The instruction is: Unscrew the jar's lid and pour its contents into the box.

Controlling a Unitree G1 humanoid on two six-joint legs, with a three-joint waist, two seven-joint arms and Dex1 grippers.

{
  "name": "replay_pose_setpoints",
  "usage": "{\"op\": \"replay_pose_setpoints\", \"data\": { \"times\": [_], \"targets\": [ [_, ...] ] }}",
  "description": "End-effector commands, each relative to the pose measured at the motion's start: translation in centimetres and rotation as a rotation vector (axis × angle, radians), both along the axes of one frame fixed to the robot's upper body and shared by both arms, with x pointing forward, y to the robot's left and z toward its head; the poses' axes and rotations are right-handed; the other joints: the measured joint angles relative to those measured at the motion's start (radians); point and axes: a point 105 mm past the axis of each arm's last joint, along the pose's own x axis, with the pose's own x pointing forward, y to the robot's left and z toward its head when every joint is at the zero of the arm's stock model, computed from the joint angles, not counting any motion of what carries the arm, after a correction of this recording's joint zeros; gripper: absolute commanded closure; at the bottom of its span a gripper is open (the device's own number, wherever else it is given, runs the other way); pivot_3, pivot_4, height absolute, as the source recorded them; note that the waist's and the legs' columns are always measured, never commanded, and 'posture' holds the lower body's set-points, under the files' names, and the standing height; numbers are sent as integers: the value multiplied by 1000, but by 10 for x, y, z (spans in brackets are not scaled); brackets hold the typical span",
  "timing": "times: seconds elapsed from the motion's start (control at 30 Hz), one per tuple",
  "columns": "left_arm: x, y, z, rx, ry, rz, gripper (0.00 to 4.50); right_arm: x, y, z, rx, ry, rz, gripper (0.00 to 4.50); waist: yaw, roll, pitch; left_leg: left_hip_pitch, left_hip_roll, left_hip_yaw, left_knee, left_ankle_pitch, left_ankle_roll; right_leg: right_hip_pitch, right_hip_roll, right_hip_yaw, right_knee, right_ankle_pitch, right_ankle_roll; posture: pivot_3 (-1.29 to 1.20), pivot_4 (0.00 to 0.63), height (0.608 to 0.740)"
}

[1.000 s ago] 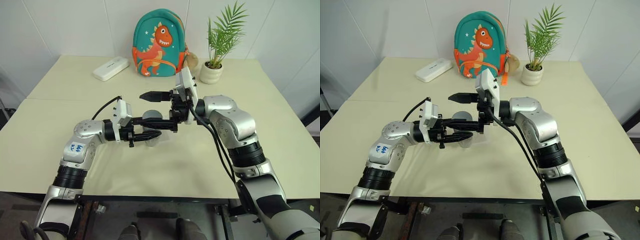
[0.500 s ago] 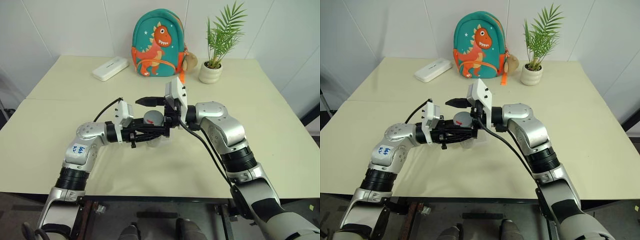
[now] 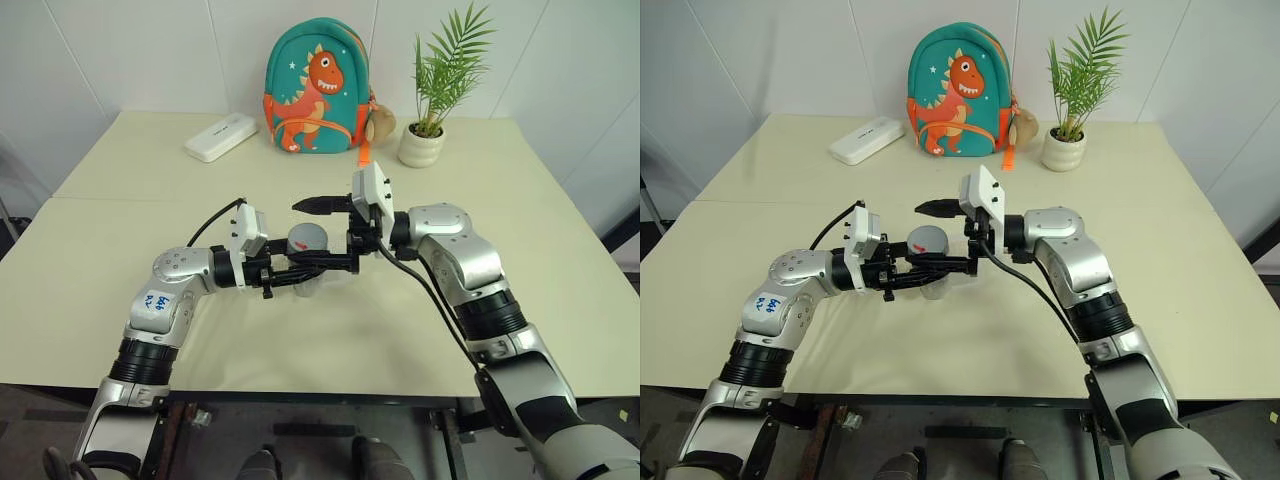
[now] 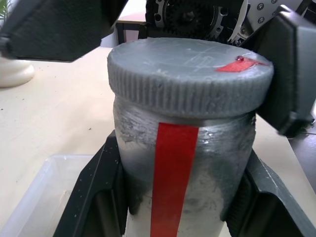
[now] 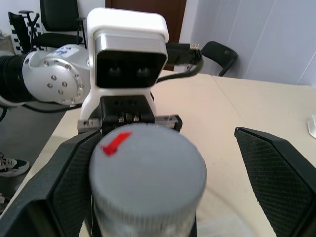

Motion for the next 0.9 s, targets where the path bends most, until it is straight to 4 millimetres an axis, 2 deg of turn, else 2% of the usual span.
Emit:
{"op": "replay_pose_setpoints", "data": {
  "times": [0.03,0.33,0.43,0.53,0.67,0.8,0.9],
  "targets": [
    [-8,0,13,-23,-52,-32,2528,16,-35,15,44,-31,-122,25,1,0,0,0,0,0,0,0,0,0,0,0,0,0,0,0,150,740],
    [-8,1,14,-22,-52,-32,2528,28,-84,23,66,24,-245,25,5,0,0,0,0,0,0,0,0,1,0,0,-1,0,0,0,150,740],
    [-8,2,14,-20,-52,-32,2528,24,-91,24,71,53,-234,25,-6,0,0,0,0,1,0,0,0,0,0,1,-1,0,0,0,150,740],
    [-8,3,14,-19,-53,-30,2528,14,-83,28,96,78,-168,25,-10,0,0,1,0,1,0,0,0,0,0,1,0,0,0,0,150,740],
    [-6,1,15,-20,-54,-28,2528,-8,-51,34,132,114,-34,25,-20,0,0,1,0,0,0,0,0,0,0,1,1,0,0,0,150,740],
    [-7,-2,14,-18,-52,-38,2528,-19,-16,26,110,135,7,25,-21,0,0,1,0,0,1,0,0,0,0,1,2,0,0,0,150,740],
    [-6,-3,15,-18,-52,-42,2528,-24,1,22,99,144,25,25,-20,0,0,1,0,0,2,0,0,0,0,1,3,0,0,0,150,740]
  ]
}}
